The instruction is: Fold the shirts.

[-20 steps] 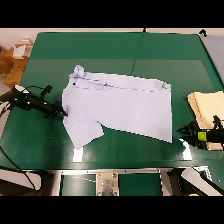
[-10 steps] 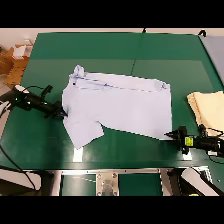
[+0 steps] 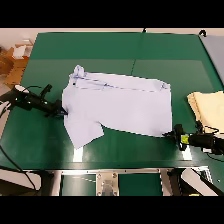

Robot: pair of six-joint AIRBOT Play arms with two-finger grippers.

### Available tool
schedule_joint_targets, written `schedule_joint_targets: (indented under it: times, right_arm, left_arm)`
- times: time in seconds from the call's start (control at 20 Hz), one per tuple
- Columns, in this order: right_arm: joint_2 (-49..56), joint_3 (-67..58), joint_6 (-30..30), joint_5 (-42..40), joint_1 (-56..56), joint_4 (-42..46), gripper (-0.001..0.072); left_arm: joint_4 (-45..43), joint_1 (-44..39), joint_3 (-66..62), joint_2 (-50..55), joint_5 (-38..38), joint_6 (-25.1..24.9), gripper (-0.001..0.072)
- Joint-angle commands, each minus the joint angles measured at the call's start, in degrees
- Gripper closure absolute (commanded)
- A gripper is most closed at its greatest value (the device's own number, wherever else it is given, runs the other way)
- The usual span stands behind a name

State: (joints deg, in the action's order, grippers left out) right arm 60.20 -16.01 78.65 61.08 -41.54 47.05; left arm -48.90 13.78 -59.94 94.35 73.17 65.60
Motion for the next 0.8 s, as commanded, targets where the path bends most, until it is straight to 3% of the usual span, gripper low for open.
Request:
schedule_joint_targets:
  times: [0.0,0.15,0.35,0.45,0.75]
  right_arm:
    - [-0.3,-4.9,-3.6,-4.9,0.4,-3.0,0.0698]
    - [-2.7,-16.7,-8.4,2.6,0.4,-13.6,0.0698]
    - [-8.3,-39.2,-11.8,10.1,0.4,-30.8,0.0698]
    - [-10.5,-51.9,-11.9,9.9,0.4,-33.6,0.0698]
    - [-11.6,-86.6,-11.9,7.5,0.4,-33.4,0.0698]
  left_arm:
    - [1.4,0.0,-0.5,-3.4,0.6,-0.8,0.0682]
    - [3.4,0.0,-4.8,-13.2,1.1,-1.2,0.0683]
    - [17.9,0.0,-16.2,-29.4,-2.2,-3.1,0.0682]
    - [22.4,0.0,-23.9,-36.7,-6.7,-4.7,0.0682]
    - [22.2,0.0,-45.7,-49.8,-18.6,-7.6,0.0681]
